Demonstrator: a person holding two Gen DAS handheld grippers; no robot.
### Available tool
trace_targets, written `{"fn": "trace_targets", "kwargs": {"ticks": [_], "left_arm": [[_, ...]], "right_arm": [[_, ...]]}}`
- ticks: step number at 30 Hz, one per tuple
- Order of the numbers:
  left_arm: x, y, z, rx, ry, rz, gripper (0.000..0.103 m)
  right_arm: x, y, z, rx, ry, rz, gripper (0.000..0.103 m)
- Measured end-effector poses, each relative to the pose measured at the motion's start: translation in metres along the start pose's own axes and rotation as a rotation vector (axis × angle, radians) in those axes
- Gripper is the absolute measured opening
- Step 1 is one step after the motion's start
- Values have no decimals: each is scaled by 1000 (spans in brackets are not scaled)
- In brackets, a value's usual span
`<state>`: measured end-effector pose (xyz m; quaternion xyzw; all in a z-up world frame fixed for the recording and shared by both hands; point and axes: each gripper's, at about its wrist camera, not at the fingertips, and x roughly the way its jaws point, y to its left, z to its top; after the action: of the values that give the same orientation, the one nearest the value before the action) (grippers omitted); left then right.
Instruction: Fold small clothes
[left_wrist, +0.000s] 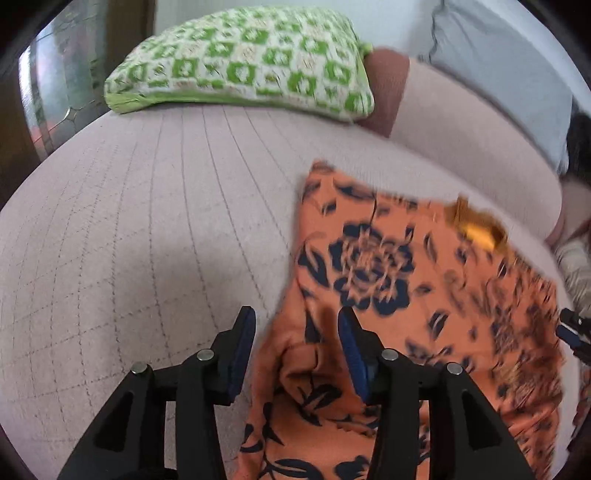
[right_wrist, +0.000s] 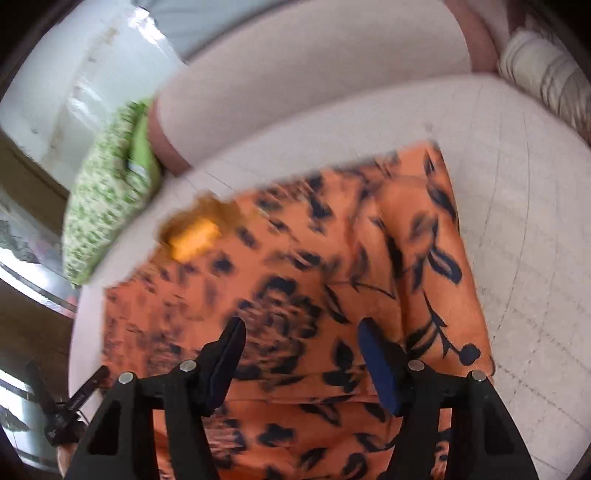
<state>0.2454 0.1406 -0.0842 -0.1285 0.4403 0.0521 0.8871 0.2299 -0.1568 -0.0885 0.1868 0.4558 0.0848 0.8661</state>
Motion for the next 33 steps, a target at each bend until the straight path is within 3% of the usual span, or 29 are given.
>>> {"fn": "trace_targets", "kwargs": {"ticks": [2,3,4,6,7,9,12,14,15,17,19,22,25,28,30,33], "left_arm": [[1,-3,0,31,0,46,48],[13,-7,-3,90,45,118,53],[20,-7,-6,105,66,129,55],[13,-3,-2,78,43,131,61],[11,-2,-2,73,40,130,61],[9,7,1,22,40,104,61],[16,10,3,6,66,99,62],[22,5,7,26,62,110,64],[23,5,8,19,59,105,64],[21,8,6,1,55,88,64],[15,13,5,-44,44,76,64],[-3,25,3,-109,-22,61,64],[-26,28,-7,-81,-77,57,64],[-50,27,-24,-29,-45,60,64],[-74,27,-46,5,-33,38,69],[-109,30,-88,78,-2,14,71]], "right_arm": [[-15,17,5,-70,-49,29,70],[-13,19,9,-94,-56,43,75],[-10,17,14,-102,-57,35,78],[27,-3,24,-49,16,-69,79],[41,-19,28,39,90,-59,78],[17,-7,36,20,-5,-7,78],[-4,18,47,-75,-74,57,80],[20,14,53,-96,-9,65,89],[50,0,52,-65,118,12,87],[44,-7,50,-4,50,36,87],[15,4,44,12,13,130,85],[-38,26,12,-105,-52,42,86],[-95,24,-45,-131,-70,68,86],[-139,23,-114,-103,-73,85,86],[-164,12,-145,-72,-77,103,86],[-169,1,-188,-9,-88,85,86]]}}
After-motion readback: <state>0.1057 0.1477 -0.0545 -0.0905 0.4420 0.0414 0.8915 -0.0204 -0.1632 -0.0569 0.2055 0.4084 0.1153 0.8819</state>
